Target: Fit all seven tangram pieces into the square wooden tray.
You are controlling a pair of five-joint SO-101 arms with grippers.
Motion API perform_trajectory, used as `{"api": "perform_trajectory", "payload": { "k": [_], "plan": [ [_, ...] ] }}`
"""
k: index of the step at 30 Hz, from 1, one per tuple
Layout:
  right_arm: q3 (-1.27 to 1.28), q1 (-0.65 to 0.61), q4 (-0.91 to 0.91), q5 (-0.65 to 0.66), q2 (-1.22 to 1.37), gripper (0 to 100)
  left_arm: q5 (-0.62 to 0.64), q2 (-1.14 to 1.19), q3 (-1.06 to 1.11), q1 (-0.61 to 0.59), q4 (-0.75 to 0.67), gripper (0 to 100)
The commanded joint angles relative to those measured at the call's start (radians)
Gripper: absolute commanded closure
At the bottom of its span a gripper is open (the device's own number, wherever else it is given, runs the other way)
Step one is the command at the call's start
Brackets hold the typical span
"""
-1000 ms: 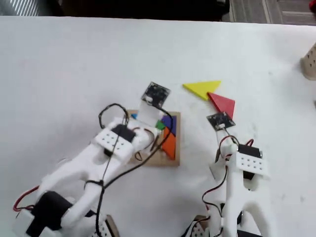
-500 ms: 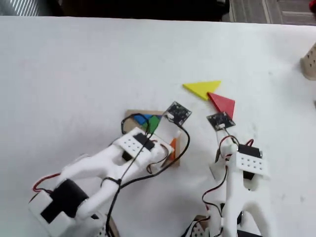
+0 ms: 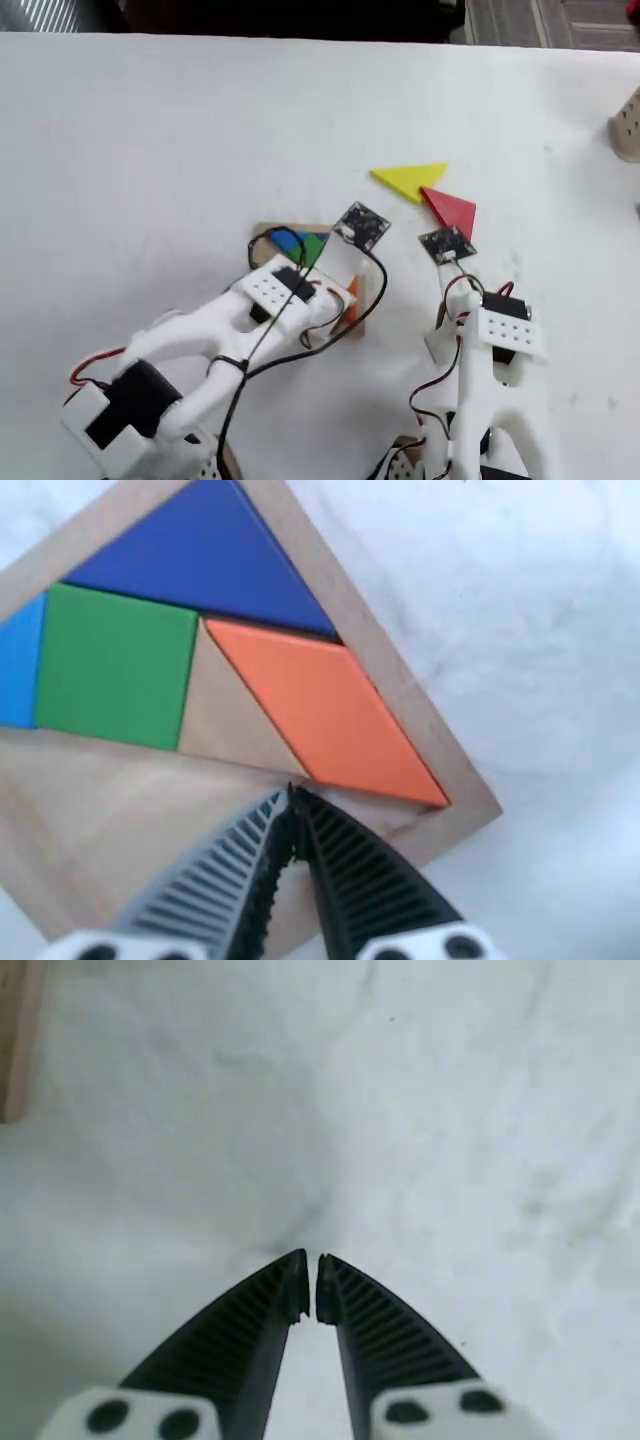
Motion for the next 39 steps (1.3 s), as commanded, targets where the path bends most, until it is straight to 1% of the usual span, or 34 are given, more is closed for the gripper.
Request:
{"api": "perform_trajectory", "payload": {
  "k": [1,4,8,11,15,20,23,25,32,36,39],
  "plan": [
    [-0.006,-0.012,-0.024,0.014,0.002,98.1,0.0,-0.061,-0.052,0.012,0.055,98],
    [-0.006,-0.012,-0.025,0.012,0.004,98.1,0.0,-0.157,-0.017,0.007,0.084,98],
    [-0.006,-0.012,-0.025,0.009,0.004,98.1,-0.002,-0.32,0.089,-0.015,0.043,98],
    [-0.006,-0.012,-0.025,0.008,0.004,98.1,-0.002,-0.437,0.16,-0.074,0.003,98],
    [-0.006,-0.008,-0.025,0.005,0.004,98.1,0.008,-0.533,0.207,-0.208,-0.038,98],
    [-0.006,-0.004,-0.025,0.005,0.004,98.1,0.015,-0.532,0.206,-0.437,-0.107,98],
    [-0.006,-0.004,-0.025,0.005,0.004,97.8,0.123,-0.529,0.209,-0.568,-0.16,98],
    [-0.006,-0.004,-0.025,0.005,0.004,97.8,0.181,-0.529,0.21,-0.619,-0.173,98],
    [-0.011,0.045,-0.025,0.005,0.004,97.8,0.163,-0.527,0.213,-0.638,-0.184,98],
    [-0.034,0.05,-0.027,0.003,0.004,97.7,0.163,-0.527,0.213,-0.682,-0.187,98],
    [-0.114,0.139,-0.018,0.003,0.004,97.7,0.163,-0.526,0.215,-0.716,-0.209,98]
  ]
}}
